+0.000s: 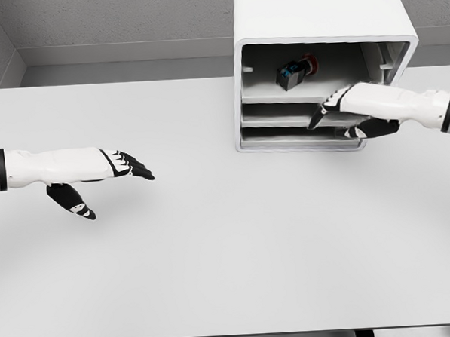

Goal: Slide open multi-storey tabletop storage cabinets and put open load switch and slide close multi-storey tabletop storage cabinets

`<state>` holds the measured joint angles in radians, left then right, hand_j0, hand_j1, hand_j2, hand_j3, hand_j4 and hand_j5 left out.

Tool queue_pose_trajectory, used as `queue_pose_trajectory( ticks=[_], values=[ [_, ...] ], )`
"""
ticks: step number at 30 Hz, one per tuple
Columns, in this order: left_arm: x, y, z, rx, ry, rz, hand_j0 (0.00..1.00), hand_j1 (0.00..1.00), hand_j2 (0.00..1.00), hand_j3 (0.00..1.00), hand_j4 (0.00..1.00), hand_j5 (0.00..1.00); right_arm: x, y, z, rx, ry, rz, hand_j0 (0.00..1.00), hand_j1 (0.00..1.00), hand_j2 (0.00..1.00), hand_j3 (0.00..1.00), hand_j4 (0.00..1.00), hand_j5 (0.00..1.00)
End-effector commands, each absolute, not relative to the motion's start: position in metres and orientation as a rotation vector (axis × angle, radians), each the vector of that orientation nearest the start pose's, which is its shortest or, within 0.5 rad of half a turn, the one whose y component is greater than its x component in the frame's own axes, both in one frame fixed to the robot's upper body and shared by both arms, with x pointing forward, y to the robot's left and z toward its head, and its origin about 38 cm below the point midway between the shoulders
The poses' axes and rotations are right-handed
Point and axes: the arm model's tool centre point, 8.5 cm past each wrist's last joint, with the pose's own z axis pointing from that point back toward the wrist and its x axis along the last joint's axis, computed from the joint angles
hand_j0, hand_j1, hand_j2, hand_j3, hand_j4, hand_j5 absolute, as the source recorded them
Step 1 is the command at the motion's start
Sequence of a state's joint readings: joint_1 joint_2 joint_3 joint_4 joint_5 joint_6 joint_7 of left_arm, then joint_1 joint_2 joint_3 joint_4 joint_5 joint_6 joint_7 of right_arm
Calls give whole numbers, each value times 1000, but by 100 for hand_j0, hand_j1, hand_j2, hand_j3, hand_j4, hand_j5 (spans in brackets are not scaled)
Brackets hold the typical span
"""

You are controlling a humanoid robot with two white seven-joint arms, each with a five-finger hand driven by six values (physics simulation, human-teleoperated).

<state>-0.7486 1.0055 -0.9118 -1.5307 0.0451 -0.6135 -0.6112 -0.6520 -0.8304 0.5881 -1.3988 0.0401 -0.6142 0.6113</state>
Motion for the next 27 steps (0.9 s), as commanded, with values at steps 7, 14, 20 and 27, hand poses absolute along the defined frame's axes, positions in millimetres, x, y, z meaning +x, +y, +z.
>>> queue_pose_trajectory(
  ticks=[7, 14, 20, 27],
  values=[
    [396, 307, 217, -31, -1382, -2051, 100, 100, 100, 100, 100, 100, 376, -341, 261, -212, -1568, 1936, 100, 100, 100, 100, 100, 100],
    [396, 307, 217, -30, -1381, -2051, 100, 100, 100, 100, 100, 100, 352, -374, 241, -209, -1466, 1887, 100, 100, 100, 100, 100, 100],
    [396, 307, 217, -31, -1382, -2051, 100, 100, 100, 100, 100, 100, 351, -374, 238, -199, -1461, 1885, 100, 100, 100, 100, 100, 100],
    [410, 302, 186, -78, -1363, -1978, 100, 100, 100, 100, 100, 100, 352, -374, 238, -200, -1466, 1884, 100, 100, 100, 100, 100, 100]
  ],
)
